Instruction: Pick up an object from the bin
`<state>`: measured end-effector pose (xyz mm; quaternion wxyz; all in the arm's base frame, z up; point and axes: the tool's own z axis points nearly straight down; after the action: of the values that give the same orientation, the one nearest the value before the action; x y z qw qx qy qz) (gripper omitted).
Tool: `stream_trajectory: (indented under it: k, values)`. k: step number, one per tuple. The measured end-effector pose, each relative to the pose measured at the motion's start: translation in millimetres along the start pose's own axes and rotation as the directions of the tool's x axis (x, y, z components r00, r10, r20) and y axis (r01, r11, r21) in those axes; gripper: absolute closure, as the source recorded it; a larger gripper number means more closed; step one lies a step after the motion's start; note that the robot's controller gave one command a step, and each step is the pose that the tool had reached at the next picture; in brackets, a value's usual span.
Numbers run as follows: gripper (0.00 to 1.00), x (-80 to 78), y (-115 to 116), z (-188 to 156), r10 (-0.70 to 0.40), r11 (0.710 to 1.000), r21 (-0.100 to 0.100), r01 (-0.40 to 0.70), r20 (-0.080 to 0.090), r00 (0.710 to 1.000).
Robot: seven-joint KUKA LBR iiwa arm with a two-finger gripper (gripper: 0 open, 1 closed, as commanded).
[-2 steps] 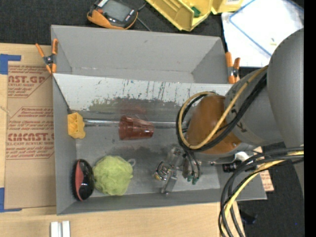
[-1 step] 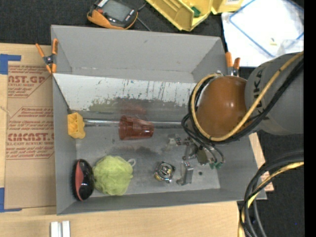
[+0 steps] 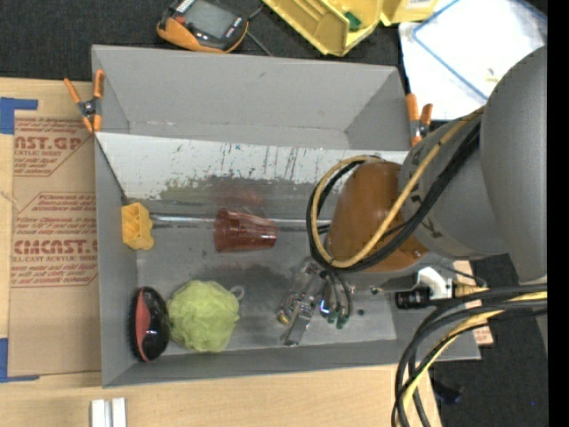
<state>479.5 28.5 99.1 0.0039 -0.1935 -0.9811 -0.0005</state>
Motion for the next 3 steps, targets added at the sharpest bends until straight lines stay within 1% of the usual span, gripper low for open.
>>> stream_trajectory:
  k: [1, 2, 3]
  values:
    - [0.0, -12.8, -14.6, 28.2, -0.276, 0.961, -0.003, 0.276, 0.019, 0.961]
    - [1.0, -12.2, -18.8, 28.4, -0.142, 0.99, -0.003, 0.142, 0.006, 0.99]
    - [1.0, -12.1, -18.9, 28.1, -0.142, 0.99, -0.003, 0.142, 0.006, 0.99]
